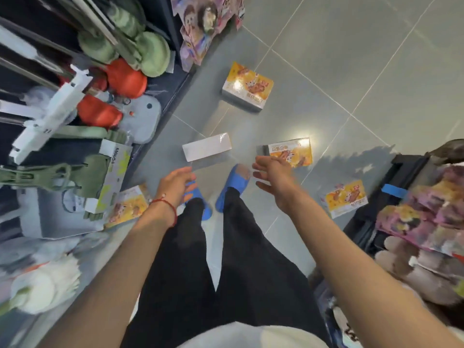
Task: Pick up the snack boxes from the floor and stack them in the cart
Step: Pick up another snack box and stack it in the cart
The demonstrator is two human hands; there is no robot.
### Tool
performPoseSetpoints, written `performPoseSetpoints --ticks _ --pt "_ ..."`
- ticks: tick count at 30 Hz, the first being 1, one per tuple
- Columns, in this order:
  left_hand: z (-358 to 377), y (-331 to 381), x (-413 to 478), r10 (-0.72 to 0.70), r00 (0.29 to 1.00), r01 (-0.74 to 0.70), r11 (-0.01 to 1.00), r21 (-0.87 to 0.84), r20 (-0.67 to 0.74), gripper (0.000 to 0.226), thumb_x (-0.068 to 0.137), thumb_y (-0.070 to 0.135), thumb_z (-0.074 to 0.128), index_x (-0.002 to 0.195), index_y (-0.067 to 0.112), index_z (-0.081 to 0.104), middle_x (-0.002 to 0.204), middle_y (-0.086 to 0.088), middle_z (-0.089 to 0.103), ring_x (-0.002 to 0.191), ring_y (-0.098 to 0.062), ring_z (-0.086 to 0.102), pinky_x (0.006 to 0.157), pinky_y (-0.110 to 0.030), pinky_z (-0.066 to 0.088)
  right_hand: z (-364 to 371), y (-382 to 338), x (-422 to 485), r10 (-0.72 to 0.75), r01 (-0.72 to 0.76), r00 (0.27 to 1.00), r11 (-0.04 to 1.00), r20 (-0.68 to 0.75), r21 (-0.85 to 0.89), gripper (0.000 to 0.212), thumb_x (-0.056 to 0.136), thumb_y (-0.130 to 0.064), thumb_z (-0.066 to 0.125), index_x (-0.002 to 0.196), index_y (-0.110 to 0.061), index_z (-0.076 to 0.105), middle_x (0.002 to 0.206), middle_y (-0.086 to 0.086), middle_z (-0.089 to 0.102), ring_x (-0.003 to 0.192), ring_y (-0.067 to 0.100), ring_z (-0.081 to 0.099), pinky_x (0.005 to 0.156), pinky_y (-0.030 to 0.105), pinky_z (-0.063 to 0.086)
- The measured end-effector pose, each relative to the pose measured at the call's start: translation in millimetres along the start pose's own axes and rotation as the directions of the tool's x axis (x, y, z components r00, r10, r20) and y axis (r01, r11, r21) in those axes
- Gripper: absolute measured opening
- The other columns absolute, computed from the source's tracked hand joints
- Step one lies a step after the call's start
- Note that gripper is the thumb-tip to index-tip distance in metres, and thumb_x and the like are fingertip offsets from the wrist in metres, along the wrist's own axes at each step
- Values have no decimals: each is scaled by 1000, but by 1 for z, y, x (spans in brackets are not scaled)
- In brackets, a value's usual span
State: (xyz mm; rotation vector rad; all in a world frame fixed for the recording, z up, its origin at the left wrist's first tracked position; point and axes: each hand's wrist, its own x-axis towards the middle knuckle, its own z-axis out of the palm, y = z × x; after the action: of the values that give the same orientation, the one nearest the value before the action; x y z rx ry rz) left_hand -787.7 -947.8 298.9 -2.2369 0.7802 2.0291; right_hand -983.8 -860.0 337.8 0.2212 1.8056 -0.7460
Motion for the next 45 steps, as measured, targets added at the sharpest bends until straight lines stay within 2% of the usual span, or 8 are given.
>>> performPoseSetpoints --ticks 11,17,20,23,27,33,38,45 --pt "-6 -25 175 -213 974 215 977 12 -82 18 99 27 56 82 21 55 112 -3 58 103 -20 55 86 -36 43 38 23 166 150 -149 989 985 9 -90 16 103 -21 54 114 -13 63 91 1 68 82 15 61 91 36 51" --pt "-6 -35 259 -243 965 248 967 49 -98 18 97 26 59 80 19 55 109 -4 56 102 -20 53 88 -35 45 69 47 258 140 -142 990 976 -22 -167 18 104 -20 54 117 -11 62 104 7 62 74 13 55 69 26 49" --pt "-5 -37 301 -245 962 250 968 22 -119 13 98 27 54 97 15 59 110 -5 57 103 -21 54 87 -35 44 86 66 307 127 -133 991 967 -40 -217 23 103 -26 56 122 -13 61 116 7 63 87 17 57 81 32 51" --pt "2 -42 348 -233 964 233 972 -11 -131 19 102 28 48 94 15 59 84 -2 64 84 -17 60 80 -30 45 105 83 353 88 -107 993 959 -80 -263 25 101 -36 58 119 -18 60 118 3 62 100 19 59 104 42 51" --pt "17 -40 398 -197 972 198 980 2 -130 39 104 38 43 68 29 54 27 15 45 27 4 48 35 -18 41 129 97 410 26 -64 991 954 -134 -293 29 100 -45 57 113 -19 55 114 -2 59 111 23 55 106 41 45" --pt "29 -55 473 -295 955 282 933 -225 -26 41 98 53 49 76 19 50 49 -4 59 37 -17 58 58 -27 38 157 111 491 -1 -47 986 956 -164 -290 72 93 -67 56 147 -19 55 149 4 56 137 27 51 117 44 38" --pt "32 -65 507 -352 933 356 881 -312 70 39 89 53 54 69 20 54 58 0 55 50 -22 55 54 -21 41 170 109 515 147 -172 979 968 -142 -181 36 90 -60 57 94 -25 66 122 5 65 112 31 63 89 48 61" --pt "28 -66 480 -278 960 279 917 -285 47 28 91 41 50 76 21 64 67 -1 64 61 -24 61 59 -24 47 152 100 476 177 -187 982 965 -70 -185 54 66 -63 54 106 -29 68 123 11 69 110 35 68 71 36 57"
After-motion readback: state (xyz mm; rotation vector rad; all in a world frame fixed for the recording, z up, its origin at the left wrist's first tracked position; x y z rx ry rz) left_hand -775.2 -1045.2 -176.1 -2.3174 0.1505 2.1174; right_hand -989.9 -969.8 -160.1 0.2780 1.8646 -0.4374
